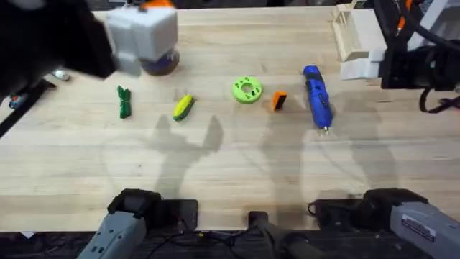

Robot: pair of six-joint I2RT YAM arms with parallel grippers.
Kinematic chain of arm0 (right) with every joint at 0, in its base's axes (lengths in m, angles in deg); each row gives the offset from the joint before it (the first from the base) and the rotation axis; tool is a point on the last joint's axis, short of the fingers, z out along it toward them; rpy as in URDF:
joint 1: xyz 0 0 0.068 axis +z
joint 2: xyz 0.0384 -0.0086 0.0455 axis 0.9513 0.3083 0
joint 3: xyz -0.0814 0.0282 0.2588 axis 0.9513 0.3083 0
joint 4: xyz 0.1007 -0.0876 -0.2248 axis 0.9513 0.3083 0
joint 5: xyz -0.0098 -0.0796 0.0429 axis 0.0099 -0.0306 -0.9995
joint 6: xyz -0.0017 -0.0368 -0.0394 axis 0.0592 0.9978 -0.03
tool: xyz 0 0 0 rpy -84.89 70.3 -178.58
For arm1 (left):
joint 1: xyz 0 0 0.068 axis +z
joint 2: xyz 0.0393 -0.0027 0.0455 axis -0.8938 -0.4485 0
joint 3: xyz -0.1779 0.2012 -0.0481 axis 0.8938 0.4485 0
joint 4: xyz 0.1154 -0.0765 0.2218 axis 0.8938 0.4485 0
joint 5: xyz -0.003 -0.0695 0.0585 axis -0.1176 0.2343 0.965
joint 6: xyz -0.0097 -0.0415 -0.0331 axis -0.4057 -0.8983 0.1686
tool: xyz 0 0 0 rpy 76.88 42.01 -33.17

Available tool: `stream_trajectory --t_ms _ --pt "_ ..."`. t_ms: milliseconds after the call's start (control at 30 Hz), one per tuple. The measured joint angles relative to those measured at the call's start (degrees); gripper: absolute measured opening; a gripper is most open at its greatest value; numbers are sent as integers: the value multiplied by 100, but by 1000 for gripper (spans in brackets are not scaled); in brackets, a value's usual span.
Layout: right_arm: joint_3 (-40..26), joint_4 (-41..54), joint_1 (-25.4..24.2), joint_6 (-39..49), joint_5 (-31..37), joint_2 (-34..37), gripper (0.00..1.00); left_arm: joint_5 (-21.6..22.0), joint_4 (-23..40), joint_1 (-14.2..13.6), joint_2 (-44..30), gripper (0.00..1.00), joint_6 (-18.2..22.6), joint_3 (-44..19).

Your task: Pick up the gripper from the table and insert it into the empty holder that is missing its gripper. Then pick up a screw, insert it into the mounting hole, and use the screwdriver to tighten it. Finally, clean up the table by picking up the vegetable and placing it into the bucket.

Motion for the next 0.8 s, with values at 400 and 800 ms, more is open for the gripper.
stream_trajectory --t_ms 400,800 --pt "0 3 0 0 0 0 904 -559 -4163 399 870 987 -4 3180" --pt "-1 5 0 0 0 0 904 -1063 -5875 745 2553 986 -510 5620"
